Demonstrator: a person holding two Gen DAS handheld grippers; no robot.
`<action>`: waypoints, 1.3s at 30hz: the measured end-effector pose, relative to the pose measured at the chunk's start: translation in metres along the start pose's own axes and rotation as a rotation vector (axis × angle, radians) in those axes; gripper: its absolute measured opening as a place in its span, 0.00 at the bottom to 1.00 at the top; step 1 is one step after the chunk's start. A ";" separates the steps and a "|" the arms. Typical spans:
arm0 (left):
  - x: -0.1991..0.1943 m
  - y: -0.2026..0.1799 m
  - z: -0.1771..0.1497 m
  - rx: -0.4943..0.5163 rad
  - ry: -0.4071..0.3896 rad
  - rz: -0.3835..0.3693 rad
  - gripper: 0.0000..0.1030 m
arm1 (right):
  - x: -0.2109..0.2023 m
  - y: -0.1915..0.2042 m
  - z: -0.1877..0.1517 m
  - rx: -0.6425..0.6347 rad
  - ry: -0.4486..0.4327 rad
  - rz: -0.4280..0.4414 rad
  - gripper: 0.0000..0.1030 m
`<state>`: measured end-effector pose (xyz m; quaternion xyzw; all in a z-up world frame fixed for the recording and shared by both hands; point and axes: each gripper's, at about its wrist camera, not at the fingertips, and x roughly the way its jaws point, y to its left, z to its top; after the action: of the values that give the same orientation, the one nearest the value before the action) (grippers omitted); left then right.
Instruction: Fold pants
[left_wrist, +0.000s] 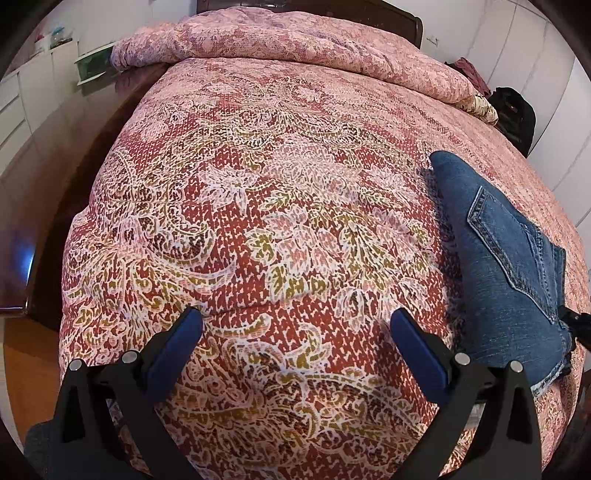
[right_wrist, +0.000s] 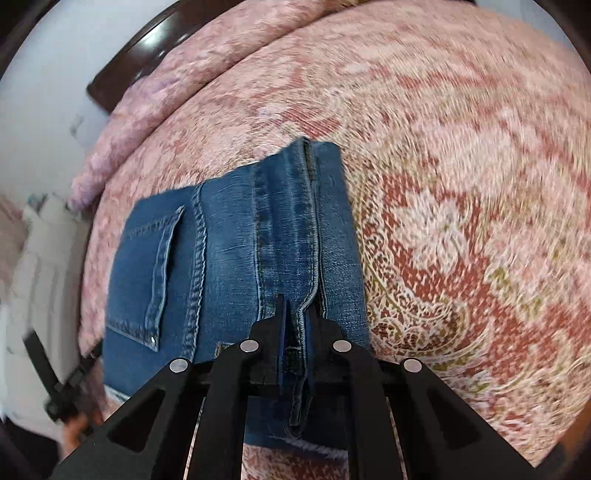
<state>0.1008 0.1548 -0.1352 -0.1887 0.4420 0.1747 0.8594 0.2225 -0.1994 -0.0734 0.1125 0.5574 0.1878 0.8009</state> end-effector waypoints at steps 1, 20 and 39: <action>0.000 0.000 0.000 -0.001 0.000 -0.001 0.98 | 0.001 -0.006 0.001 0.027 0.014 0.024 0.07; -0.017 0.005 0.004 -0.035 -0.023 -0.063 0.98 | -0.022 0.022 -0.027 -0.149 0.093 0.055 0.16; 0.010 -0.133 -0.007 0.341 0.101 -0.328 0.98 | -0.077 -0.007 -0.016 0.049 -0.047 0.159 0.25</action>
<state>0.1641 0.0376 -0.1247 -0.1186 0.4711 -0.0540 0.8724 0.1851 -0.2388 -0.0166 0.1803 0.5321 0.2345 0.7933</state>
